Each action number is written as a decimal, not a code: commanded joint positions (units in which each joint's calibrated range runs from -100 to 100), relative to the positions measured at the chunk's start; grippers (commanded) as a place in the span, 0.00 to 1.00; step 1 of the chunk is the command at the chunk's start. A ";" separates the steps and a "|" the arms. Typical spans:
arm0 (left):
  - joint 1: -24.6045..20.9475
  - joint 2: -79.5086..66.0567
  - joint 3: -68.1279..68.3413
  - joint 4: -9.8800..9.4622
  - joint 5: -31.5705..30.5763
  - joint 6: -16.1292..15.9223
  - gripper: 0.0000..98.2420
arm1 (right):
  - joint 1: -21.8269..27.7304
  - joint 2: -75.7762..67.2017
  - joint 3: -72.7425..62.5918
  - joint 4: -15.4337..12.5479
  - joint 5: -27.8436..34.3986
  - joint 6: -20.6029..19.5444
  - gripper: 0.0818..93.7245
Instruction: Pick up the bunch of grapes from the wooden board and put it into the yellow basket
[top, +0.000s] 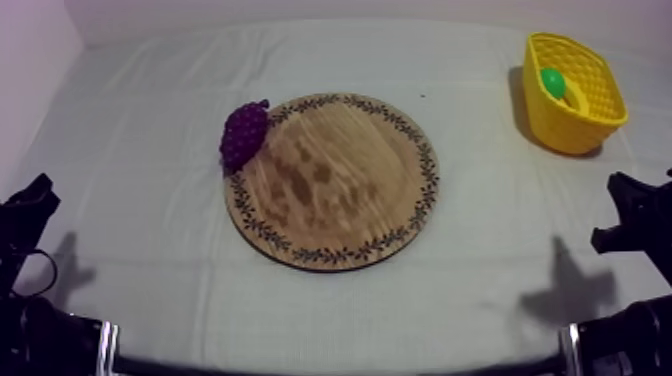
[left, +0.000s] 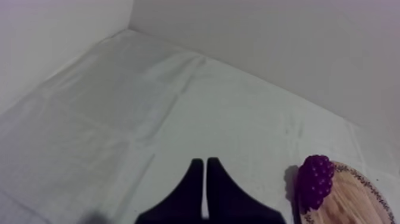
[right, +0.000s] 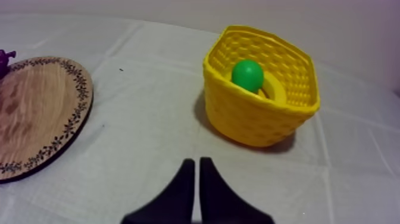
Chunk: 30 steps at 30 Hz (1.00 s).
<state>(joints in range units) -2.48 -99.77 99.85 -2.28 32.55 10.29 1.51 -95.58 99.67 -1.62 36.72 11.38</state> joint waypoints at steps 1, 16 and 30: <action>-0.01 0.03 0.04 0.01 0.03 -0.01 0.00 | 1.55 -0.10 0.00 0.42 1.83 1.63 0.00; -0.01 0.03 0.04 0.01 0.03 -0.01 0.00 | 1.09 0.49 0.10 2.23 0.75 0.26 0.00; -0.01 0.03 0.04 0.01 0.03 -0.01 0.00 | -0.38 11.80 -9.01 5.71 -0.86 -5.68 0.00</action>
<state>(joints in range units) -2.48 -99.77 99.85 -2.28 32.55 10.29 1.36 -86.26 94.28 4.46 35.05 5.95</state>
